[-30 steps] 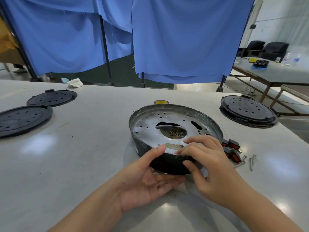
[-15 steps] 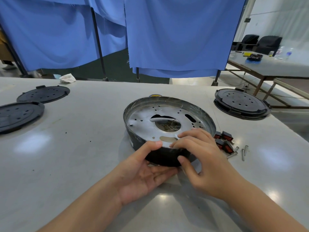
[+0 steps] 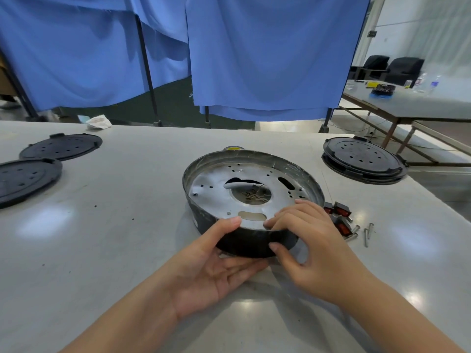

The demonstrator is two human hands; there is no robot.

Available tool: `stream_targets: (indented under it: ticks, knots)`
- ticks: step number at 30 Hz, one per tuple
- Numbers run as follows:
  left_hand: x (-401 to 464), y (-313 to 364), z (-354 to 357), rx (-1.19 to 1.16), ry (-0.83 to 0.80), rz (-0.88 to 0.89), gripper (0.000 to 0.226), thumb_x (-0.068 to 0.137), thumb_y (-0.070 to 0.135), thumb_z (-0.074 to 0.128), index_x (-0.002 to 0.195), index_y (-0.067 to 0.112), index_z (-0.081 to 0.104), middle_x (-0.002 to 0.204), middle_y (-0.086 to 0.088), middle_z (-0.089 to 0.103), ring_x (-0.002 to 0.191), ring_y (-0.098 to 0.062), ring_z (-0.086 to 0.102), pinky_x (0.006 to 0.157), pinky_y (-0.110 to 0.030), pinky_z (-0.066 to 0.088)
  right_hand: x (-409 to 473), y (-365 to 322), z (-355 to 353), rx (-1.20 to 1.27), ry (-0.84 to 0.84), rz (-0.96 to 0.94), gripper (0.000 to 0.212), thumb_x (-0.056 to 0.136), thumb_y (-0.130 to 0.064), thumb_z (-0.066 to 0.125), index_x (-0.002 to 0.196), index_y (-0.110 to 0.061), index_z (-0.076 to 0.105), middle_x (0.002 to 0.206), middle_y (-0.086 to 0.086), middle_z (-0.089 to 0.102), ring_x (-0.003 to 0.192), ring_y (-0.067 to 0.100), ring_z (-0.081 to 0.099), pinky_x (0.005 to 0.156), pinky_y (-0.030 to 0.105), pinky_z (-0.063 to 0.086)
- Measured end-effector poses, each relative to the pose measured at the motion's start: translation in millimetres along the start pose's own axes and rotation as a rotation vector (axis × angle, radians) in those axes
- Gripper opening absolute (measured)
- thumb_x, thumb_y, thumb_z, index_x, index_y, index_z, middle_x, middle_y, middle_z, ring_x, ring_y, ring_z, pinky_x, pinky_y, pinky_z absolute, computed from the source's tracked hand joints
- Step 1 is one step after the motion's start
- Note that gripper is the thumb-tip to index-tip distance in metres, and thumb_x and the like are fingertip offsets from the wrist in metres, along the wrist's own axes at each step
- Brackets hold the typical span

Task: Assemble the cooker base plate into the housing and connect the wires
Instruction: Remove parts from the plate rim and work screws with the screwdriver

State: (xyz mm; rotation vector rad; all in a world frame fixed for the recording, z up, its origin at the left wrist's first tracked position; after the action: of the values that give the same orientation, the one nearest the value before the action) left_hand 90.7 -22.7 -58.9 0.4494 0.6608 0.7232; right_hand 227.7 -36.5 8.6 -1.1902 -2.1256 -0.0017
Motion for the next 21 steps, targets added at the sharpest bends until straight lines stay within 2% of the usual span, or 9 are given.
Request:
stream_targets:
  ticks: [5, 9, 11, 15, 18, 21]
  knots:
    - [-3, -2, 3, 0.0, 0.042, 0.023, 0.079, 0.061, 0.029, 0.086, 0.128, 0.0, 0.057, 0.122, -0.024, 0.064, 0.113, -0.036, 0.063, 0.094, -0.042, 0.051, -1, -2, -1, -0.005, -0.024, 0.019, 0.021, 0.076, -0.031, 0.061, 0.093, -0.019, 0.066, 0.093, -0.013, 0.065, 0.097, 0.007, 0.057, 0.105, 0.03, 0.034]
    - [-2, -4, 7, 0.035, 0.07, 0.06, 0.058, 0.072, 0.024, 0.084, 0.121, 0.001, 0.063, 0.117, -0.022, 0.067, 0.109, -0.033, 0.066, 0.092, -0.041, 0.053, -2, -6, 1, -0.041, -0.028, 0.005, 0.021, 0.077, -0.031, 0.058, 0.091, -0.017, 0.066, 0.092, -0.01, 0.065, 0.095, 0.01, 0.058, 0.102, 0.029, 0.035]
    - [-1, -4, 6, 0.034, 0.088, 0.065, 0.048, 0.068, 0.017, 0.078, 0.112, -0.001, 0.067, 0.114, -0.024, 0.068, 0.109, -0.034, 0.066, 0.091, -0.042, 0.054, -2, -6, 2, -0.055, -0.028, 0.001, 0.021, 0.077, -0.029, 0.058, 0.091, -0.017, 0.066, 0.091, -0.009, 0.065, 0.094, 0.012, 0.059, 0.102, 0.029, 0.035]
    - [-2, -4, 5, 0.038, 0.103, 0.067, 0.017, 0.066, 0.01, 0.076, 0.081, 0.002, 0.076, 0.112, -0.027, 0.068, 0.109, -0.037, 0.065, 0.088, -0.044, 0.055, -1, -9, 3, -0.069, -0.023, -0.026, 0.017, 0.077, -0.027, 0.057, 0.089, -0.017, 0.064, 0.091, -0.008, 0.065, 0.093, 0.014, 0.058, 0.101, 0.032, 0.036]
    - [-1, -4, 1, 0.045, 0.131, 0.096, 0.031, 0.061, 0.01, 0.076, 0.089, -0.002, 0.073, 0.113, -0.028, 0.067, 0.108, -0.038, 0.066, 0.089, -0.043, 0.056, -1, -13, 3, -0.076, -0.007, -0.059, 0.015, 0.077, -0.024, 0.057, 0.088, -0.016, 0.063, 0.092, -0.006, 0.066, 0.094, 0.016, 0.059, 0.099, 0.034, 0.038]
    - [-3, -3, 1, 0.038, 0.117, 0.127, 0.049, 0.06, 0.01, 0.076, 0.105, -0.007, 0.068, 0.119, -0.03, 0.064, 0.113, -0.038, 0.062, 0.097, -0.042, 0.052, -1, -16, 4, -0.081, 0.004, -0.089, 0.015, 0.077, -0.02, 0.056, 0.088, -0.014, 0.065, 0.093, -0.006, 0.067, 0.096, 0.017, 0.059, 0.099, 0.033, 0.038]
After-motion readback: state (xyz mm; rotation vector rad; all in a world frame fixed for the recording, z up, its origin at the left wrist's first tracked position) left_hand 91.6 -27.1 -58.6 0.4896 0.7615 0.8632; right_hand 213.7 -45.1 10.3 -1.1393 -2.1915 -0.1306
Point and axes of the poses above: each hand's wrist, its own x-axis towards the middle knuckle, its own z-axis out of the palm, y = z × x, the point moved 7 cm from there along x, towards the middle knuckle
